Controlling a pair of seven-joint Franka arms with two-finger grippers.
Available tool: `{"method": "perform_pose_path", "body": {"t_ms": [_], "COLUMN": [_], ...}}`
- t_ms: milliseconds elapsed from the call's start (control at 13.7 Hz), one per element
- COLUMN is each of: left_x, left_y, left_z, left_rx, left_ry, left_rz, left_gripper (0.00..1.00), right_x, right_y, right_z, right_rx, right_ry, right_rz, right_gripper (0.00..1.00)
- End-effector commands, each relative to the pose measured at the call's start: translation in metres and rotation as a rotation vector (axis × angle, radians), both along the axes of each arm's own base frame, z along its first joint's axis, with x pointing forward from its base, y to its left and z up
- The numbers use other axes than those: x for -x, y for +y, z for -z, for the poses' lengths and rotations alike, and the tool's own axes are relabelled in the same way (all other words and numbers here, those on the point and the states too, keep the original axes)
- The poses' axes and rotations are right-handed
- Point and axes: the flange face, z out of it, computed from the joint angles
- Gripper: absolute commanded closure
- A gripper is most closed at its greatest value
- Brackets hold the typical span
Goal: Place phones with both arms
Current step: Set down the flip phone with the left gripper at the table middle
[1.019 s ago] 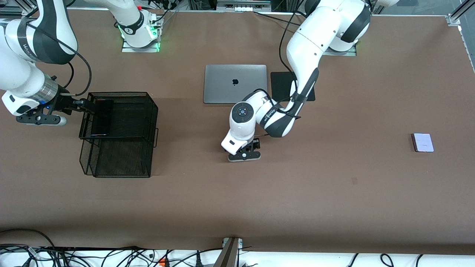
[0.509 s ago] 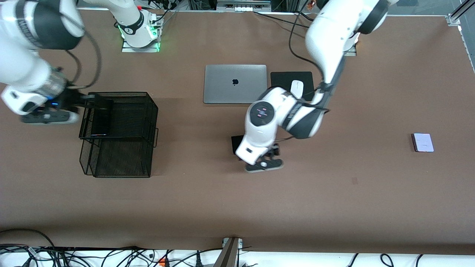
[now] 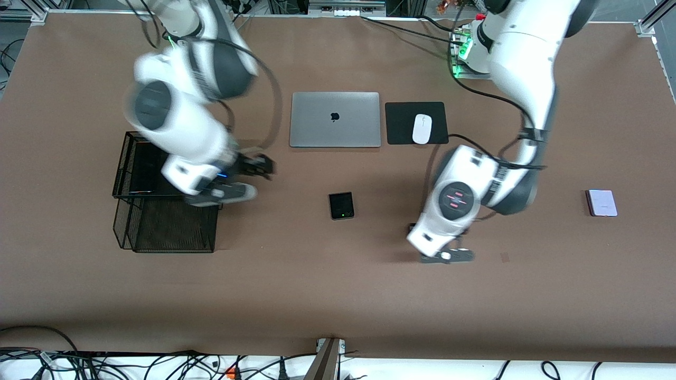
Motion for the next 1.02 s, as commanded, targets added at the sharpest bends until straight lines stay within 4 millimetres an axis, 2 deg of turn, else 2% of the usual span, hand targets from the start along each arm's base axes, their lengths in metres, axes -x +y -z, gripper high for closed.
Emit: {"method": "perform_pose_path", "body": {"t_ms": [0, 146, 364, 437, 582, 728, 946], "left_x": [0.006, 0.002, -0.005, -0.004, 0.001, 0.009, 0.025], "left_y": [0.08, 0.148, 0.252, 0.288, 0.347, 0.397, 0.452], "left_z": [-0.017, -0.023, -0.027, -0.024, -0.02, -0.017, -0.017], "left_rx": [-0.029, -0.037, -0.039, -0.037, -0.034, -0.034, -0.018], "left_ry": [0.04, 0.059, 0.065, 0.046, 0.009, -0.002, 0.002], "left_rz": [0.111, 0.171, 0.258, 0.259, 0.212, 0.151, 0.18], "left_gripper": [0.0, 0.0, 0.0, 0.0, 0.0, 0.0, 0.0], "right_x": [-0.012, -0.002, 0.006, 0.008, 0.013, 0.02, 0.038], "right_y": [0.077, 0.116, 0.144, 0.149, 0.157, 0.165, 0.178], "right_z": [0.054, 0.094, 0.153, 0.169, 0.198, 0.216, 0.234], "right_rx": [0.021, 0.026, 0.024, 0.022, 0.029, 0.029, 0.041], "right_ry": [-0.066, -0.146, -0.225, -0.248, -0.271, -0.286, -0.268], "right_rz": [0.019, 0.027, 0.068, 0.081, 0.067, 0.077, 0.097], "right_gripper": [0.0, 0.0, 0.0, 0.0, 0.0, 0.0, 0.0]}}
